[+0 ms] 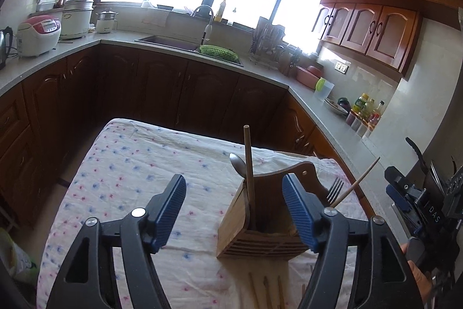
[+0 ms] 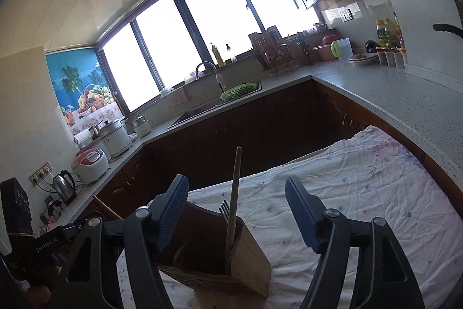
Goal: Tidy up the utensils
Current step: 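Open both tools to release the chopsticks in the holder and withdraw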
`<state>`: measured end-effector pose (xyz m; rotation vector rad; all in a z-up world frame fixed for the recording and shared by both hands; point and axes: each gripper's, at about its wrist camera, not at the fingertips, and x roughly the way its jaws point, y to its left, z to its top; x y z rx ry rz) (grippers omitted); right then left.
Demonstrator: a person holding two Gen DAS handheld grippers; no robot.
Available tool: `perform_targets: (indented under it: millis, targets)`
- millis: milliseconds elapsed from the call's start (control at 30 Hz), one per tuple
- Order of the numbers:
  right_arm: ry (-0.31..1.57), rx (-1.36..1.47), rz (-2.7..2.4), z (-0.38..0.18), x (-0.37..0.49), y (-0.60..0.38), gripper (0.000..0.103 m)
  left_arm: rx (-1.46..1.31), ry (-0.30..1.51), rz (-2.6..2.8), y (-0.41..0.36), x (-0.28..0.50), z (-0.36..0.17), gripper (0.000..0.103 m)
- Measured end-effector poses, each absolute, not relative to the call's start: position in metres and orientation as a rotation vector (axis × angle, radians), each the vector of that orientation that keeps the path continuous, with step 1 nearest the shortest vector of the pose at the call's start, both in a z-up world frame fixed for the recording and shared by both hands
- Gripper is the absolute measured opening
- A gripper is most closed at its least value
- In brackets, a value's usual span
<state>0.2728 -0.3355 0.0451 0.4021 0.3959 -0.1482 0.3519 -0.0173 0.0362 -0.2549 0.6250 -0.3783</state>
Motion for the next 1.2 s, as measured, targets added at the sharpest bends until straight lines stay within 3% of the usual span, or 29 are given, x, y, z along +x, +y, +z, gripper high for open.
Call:
perform_targets:
  millis: [133, 767, 1200]
  targets:
    - [0.398, 0.364, -0.199, 0.054, 0.253, -0.336, 0.096, -0.276, 0.613, -0.335, -0.002, 0.326, 0.034, 0.091]
    - [0.486, 0.348, -0.224, 0.029, 0.116, -0.331, 0.099, -0.216, 0.631, -0.350, 0.019, 0.210, 0.031, 0.091]
    - [0.595, 0.404, -0.252, -0.014, 0.082, -0.332, 0.099, -0.174, 0.743, -0.359, 0.008, 0.197, 0.013, 0.091]
